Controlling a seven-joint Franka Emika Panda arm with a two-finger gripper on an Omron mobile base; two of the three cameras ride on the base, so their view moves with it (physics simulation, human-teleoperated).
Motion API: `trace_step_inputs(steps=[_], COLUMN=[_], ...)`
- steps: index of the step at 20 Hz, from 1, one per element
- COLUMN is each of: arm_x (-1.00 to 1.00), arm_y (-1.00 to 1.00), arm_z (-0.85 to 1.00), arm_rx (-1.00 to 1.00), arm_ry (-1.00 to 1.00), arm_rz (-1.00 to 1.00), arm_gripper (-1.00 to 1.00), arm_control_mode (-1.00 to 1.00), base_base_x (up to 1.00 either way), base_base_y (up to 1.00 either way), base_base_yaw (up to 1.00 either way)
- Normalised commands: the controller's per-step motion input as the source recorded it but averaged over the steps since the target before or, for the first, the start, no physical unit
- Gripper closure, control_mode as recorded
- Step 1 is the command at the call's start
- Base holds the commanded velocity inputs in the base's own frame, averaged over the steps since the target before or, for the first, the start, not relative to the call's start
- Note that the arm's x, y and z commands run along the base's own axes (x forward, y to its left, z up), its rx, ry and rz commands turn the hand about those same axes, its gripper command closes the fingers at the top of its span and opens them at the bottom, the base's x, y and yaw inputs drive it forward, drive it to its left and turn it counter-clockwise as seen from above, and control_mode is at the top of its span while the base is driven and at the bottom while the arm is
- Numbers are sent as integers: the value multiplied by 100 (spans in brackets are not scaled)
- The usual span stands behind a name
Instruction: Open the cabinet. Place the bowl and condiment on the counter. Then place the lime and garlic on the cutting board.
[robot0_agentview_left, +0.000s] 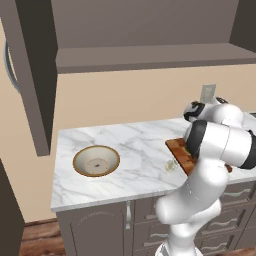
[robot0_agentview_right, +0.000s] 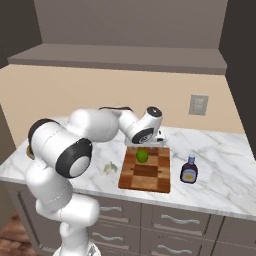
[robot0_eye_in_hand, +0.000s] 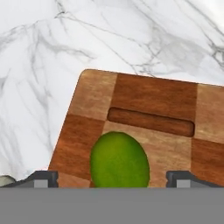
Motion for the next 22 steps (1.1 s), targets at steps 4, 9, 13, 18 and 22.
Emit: trace_step_inputs(steps=[4, 9, 13, 18, 22], arm_x=[-68, -70, -41, -10, -1], arm_y=[18, 47, 59, 61, 52], arm_z=[26, 4, 5, 26, 22], arm_rx=[0, 0, 0, -2, -2], arm_ry=[-5, -1, 0, 4, 14], arm_rz=[5, 8, 7, 1, 0], arm_gripper=[-100, -100, -100, -100, -100], arm_control_mode=[-100, -100, -100, -100, -100], base_base_x=[0, 0, 0, 0, 0], base_base_y=[0, 0, 0, 0, 0], base_base_yaw=[0, 0, 0, 0, 0])
